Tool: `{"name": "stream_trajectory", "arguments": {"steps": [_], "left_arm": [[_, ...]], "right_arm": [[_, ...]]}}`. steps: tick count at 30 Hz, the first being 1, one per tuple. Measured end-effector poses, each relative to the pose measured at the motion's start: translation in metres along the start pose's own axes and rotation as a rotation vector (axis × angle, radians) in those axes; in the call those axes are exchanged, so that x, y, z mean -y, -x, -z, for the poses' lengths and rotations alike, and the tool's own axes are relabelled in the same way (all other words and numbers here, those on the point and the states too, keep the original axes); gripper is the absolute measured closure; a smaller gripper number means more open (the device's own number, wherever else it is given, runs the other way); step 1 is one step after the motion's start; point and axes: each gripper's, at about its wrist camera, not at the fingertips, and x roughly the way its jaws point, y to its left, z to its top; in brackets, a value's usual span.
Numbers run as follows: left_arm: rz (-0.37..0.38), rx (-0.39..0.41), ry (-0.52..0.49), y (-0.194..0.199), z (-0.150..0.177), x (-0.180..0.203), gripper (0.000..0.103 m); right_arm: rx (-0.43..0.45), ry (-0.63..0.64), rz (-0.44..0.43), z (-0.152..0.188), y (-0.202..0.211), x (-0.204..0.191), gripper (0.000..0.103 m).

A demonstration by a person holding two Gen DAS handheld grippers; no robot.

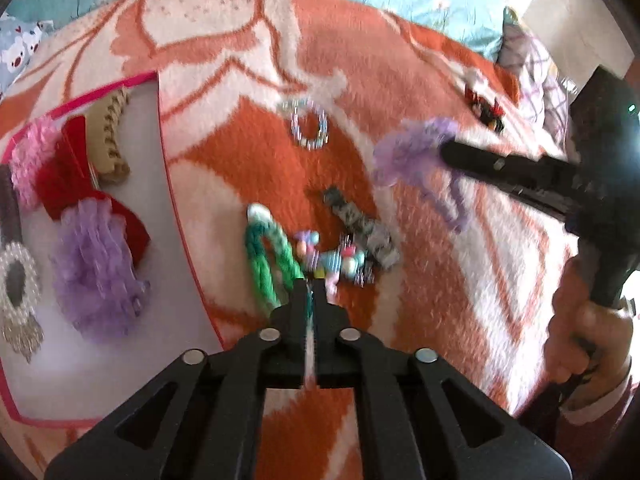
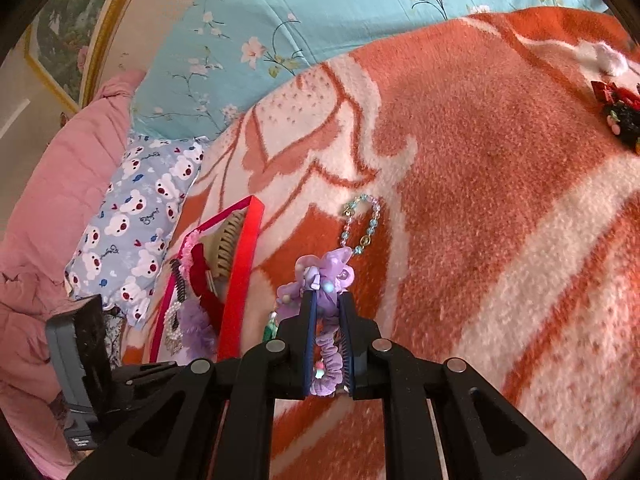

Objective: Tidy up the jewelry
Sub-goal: 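Grasp the green braided tie with the left gripper while the right grasps the lavender scrunchie, then carry the green tie and lavender scrunchie with both grippers into the box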

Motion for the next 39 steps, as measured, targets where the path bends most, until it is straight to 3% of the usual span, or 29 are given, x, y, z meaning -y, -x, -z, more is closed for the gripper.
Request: {"name": "stream_trajectory", "arguments": {"steps": [1, 2, 3, 10, 13, 17, 25, 34, 39], "left_arm": [[-0.004, -0.004, -0.002, -0.002, 0.002, 0.0, 0.088], [-0.013, -0.01, -0.002, -0.004, 0.004, 0.001, 0.073], [-0.022, -0.012, -0.001, -0.006, 0.006, 0.001, 0.064], [-0.096, -0.046, -0.072, -0.025, 0.006, 0.013, 0.064], [-0.147, -0.051, -0.099, -0.033, 0.006, 0.016, 0.088], [-0.139, -0.008, -0.083, -0.019, 0.008, 0.01, 0.094], [-0.082, 0.109, -0.048, 0.035, 0.014, 0.006, 0.095], [-0.014, 0.202, 0.075, 0.084, 0.02, -0.026, 0.095], [-0.033, 0.254, 0.124, 0.106, 0.028, -0.048, 0.095]], "right_arm": [[0.001, 0.0, 0.0, 0.002, 0.002, 0.0, 0.092], [0.0, 0.0, -0.003, 0.003, 0.003, 0.0, 0.092], [0.0, -0.002, -0.005, 0.005, 0.004, 0.0, 0.092], [0.001, -0.035, -0.019, 0.013, 0.005, 0.006, 0.092], [0.005, -0.048, -0.02, 0.014, 0.007, 0.009, 0.092], [0.014, -0.049, -0.022, 0.016, 0.012, 0.008, 0.092], [0.028, -0.049, -0.039, 0.016, 0.022, 0.004, 0.092], [0.028, -0.02, -0.061, 0.022, 0.029, -0.016, 0.092], [0.013, 0.008, -0.086, 0.026, 0.025, -0.035, 0.092]]}}
